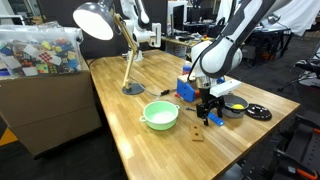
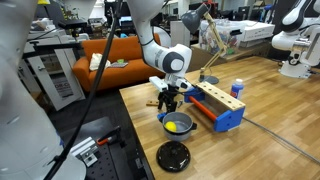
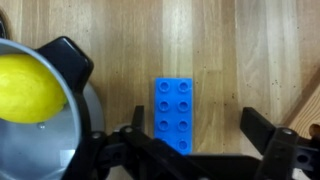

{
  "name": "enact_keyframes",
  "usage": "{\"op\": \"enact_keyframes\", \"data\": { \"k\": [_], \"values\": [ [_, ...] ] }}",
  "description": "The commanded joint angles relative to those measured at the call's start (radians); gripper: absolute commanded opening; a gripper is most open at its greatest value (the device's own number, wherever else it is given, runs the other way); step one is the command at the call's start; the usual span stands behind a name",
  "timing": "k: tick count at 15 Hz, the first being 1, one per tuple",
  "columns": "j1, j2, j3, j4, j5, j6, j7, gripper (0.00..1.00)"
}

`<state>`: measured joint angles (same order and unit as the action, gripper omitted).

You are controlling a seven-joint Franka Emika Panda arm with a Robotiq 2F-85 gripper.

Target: Place the blue block in the green dish

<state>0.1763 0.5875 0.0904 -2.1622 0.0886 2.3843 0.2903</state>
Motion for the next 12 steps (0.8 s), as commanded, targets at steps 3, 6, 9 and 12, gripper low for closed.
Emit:
{"op": "enact_keyframes", "data": {
  "k": [3,6,9,12],
  "values": [
    [-0.011,0.007,0.004,0.022,0.024,-0.011,-0.039,0.62],
    [-0.005,-0.008,0.002,0.019,0.028,-0.01,-0.04,0.42],
    [0.002,-0.043,-0.006,0.001,0.015,-0.002,-0.033,0.19],
    [0.009,-0.098,-0.014,-0.027,0.0,0.008,-0.029,0.1]
  ]
}}
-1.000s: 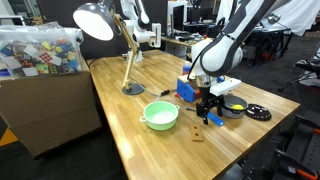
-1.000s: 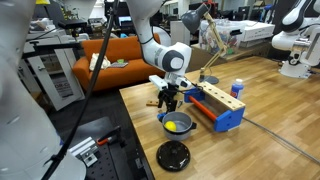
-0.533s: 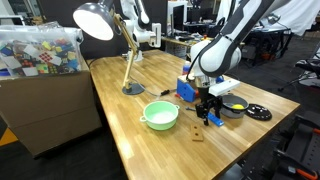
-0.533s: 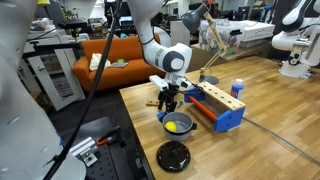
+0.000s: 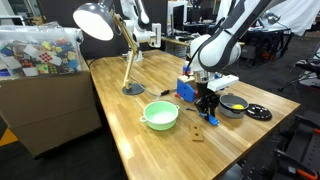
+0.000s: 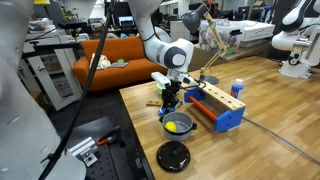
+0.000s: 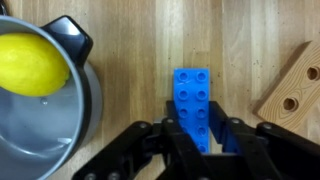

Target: Place the blue block in the green dish

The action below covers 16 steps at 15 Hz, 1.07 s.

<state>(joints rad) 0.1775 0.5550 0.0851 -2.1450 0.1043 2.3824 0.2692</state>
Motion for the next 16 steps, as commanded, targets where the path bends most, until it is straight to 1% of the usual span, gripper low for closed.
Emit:
{"op": "enact_keyframes", "data": {
  "k": [1,3,6,8,10,13,16],
  "values": [
    [0.013,-0.099,-0.008,-0.064,-0.025,0.015,-0.006,0.1],
    [0.02,-0.188,0.0,-0.107,-0.043,0.008,-0.012,0.1],
    [0.037,-0.321,0.031,-0.151,-0.072,0.001,-0.029,0.1],
    [0.06,-0.379,0.055,-0.145,-0.107,-0.003,-0.026,0.1],
    [0.082,-0.409,0.081,-0.123,-0.147,0.0,-0.019,0.1],
    [0.101,-0.418,0.111,-0.098,-0.183,0.009,-0.027,0.1],
    [0.112,-0.381,0.127,-0.042,-0.203,0.005,-0.037,0.1]
  ]
}}
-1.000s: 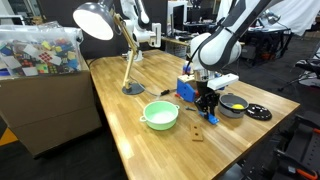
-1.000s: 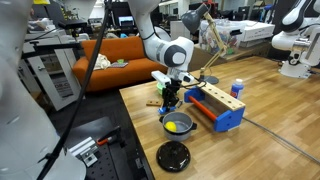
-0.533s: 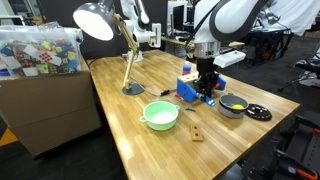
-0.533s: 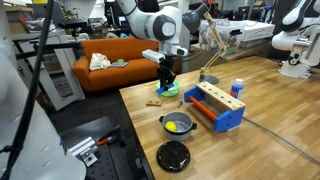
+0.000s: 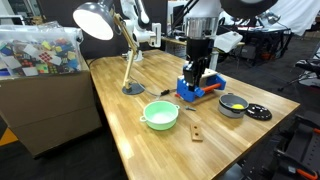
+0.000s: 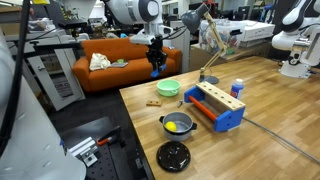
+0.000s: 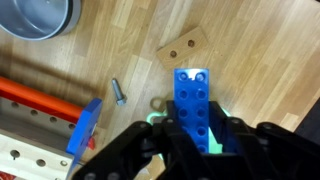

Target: Place the blue block in the green dish

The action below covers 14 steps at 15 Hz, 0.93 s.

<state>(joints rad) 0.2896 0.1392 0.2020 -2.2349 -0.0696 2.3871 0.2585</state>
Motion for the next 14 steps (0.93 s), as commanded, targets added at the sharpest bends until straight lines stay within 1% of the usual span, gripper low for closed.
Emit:
{"op": "enact_keyframes", "data": {
  "k": [1,2,3,6,10,11,14],
  "values": [
    [0.002,0.051,0.013,0.069,-0.034,-0.007,-0.031,0.1],
    [0.006,0.065,0.012,0.089,-0.044,-0.012,-0.033,0.1],
    [0.004,0.03,0.013,0.048,-0.019,-0.003,-0.014,0.35],
    [0.007,0.062,0.011,0.077,-0.024,-0.003,-0.022,0.35],
    [0.007,0.063,0.011,0.079,-0.024,-0.003,-0.023,0.35],
    [0.012,0.065,0.007,0.079,-0.042,0.016,-0.005,0.1],
    [0.038,0.114,-0.01,0.14,-0.163,0.046,0.066,0.1]
  ]
}}
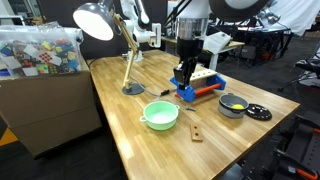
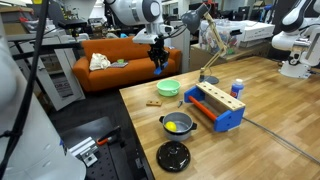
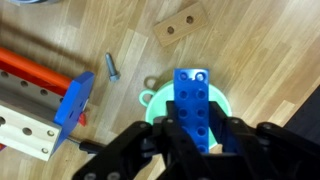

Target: Place the blue block in the green dish

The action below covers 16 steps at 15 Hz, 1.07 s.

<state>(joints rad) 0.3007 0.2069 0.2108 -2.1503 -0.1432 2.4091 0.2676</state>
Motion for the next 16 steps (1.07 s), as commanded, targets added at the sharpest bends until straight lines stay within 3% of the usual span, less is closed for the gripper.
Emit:
{"op": "enact_keyframes", "data": {
  "k": [1,4,7,16],
  "values": [
    [0.041,0.078,-0.026,0.093,-0.145,0.021,0.086,0.1],
    [0.087,0.181,-0.048,0.21,-0.246,0.001,0.13,0.1],
    [0.134,0.289,-0.072,0.321,-0.277,-0.01,0.129,0.1],
    [0.2,0.542,-0.152,0.554,-0.228,-0.079,0.118,0.1]
  ]
}}
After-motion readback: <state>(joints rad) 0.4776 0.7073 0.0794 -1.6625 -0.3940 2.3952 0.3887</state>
